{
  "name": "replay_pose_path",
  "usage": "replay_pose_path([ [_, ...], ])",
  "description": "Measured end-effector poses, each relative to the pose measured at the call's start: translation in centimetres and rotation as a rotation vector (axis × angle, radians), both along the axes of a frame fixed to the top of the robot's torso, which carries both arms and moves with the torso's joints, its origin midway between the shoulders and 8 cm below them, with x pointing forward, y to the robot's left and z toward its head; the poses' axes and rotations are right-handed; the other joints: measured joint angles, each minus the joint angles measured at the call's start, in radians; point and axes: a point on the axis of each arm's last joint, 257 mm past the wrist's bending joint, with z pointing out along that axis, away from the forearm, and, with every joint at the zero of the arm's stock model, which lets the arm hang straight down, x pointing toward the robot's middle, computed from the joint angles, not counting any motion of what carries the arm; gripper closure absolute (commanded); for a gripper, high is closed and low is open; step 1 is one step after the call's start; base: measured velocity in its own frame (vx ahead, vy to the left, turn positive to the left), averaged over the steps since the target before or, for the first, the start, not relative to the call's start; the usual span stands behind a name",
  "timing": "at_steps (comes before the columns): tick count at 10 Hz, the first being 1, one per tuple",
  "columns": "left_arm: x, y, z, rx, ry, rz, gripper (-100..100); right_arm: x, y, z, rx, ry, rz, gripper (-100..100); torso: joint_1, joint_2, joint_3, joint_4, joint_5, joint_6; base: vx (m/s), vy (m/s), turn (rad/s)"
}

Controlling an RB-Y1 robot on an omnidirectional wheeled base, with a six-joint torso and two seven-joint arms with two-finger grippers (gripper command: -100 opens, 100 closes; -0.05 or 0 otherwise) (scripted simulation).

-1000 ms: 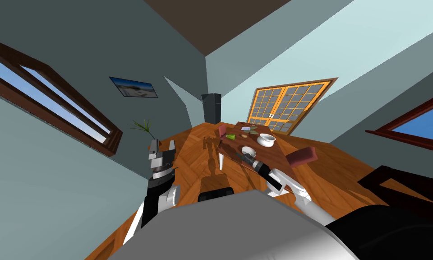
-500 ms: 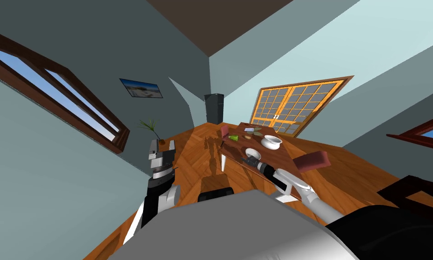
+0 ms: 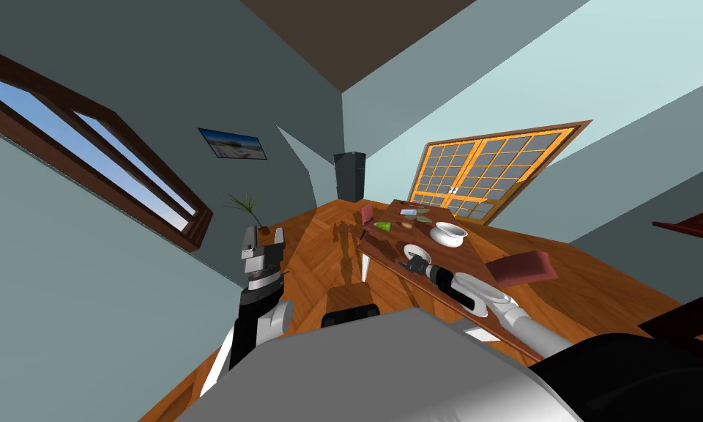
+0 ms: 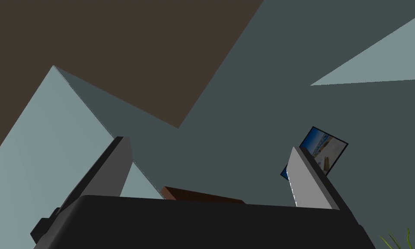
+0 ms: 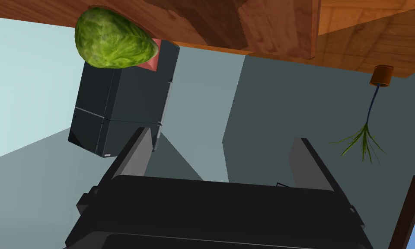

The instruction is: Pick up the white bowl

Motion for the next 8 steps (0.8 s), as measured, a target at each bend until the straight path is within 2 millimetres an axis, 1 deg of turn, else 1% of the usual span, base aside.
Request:
replay_pose_path([
  [3,0.0,0.0,0.0,0.000,0.000,0.000,0,-0.8,-2.4,-1.5,-0.108,0.030,0.028,-100,0.000,0.002,0.001,0.000,0.000,0.000,0.057,0.010,-0.004],
  [4,0.0,0.0,0.0,0.000,0.000,0.000,0,-1.2,-3.6,-2.1,-0.155,0.046,0.041,-100,0.000,0.001,0.001,0.000,0.000,0.000,0.087,0.009,-0.018],
  [6,0.0,0.0,0.0,0.000,0.000,0.000,0,-2.3,-6.3,-3.7,-0.286,0.090,0.091,-100,0.000,-0.002,-0.001,0.000,0.000,0.000,0.104,0.017,-0.015],
  [8,0.0,0.0,0.0,0.000,0.000,0.000,0,-3.6,-7.9,-4.5,-0.361,0.119,0.121,-100,0.000,0.000,0.000,0.000,0.000,0.000,0.088,0.013,-0.026],
])
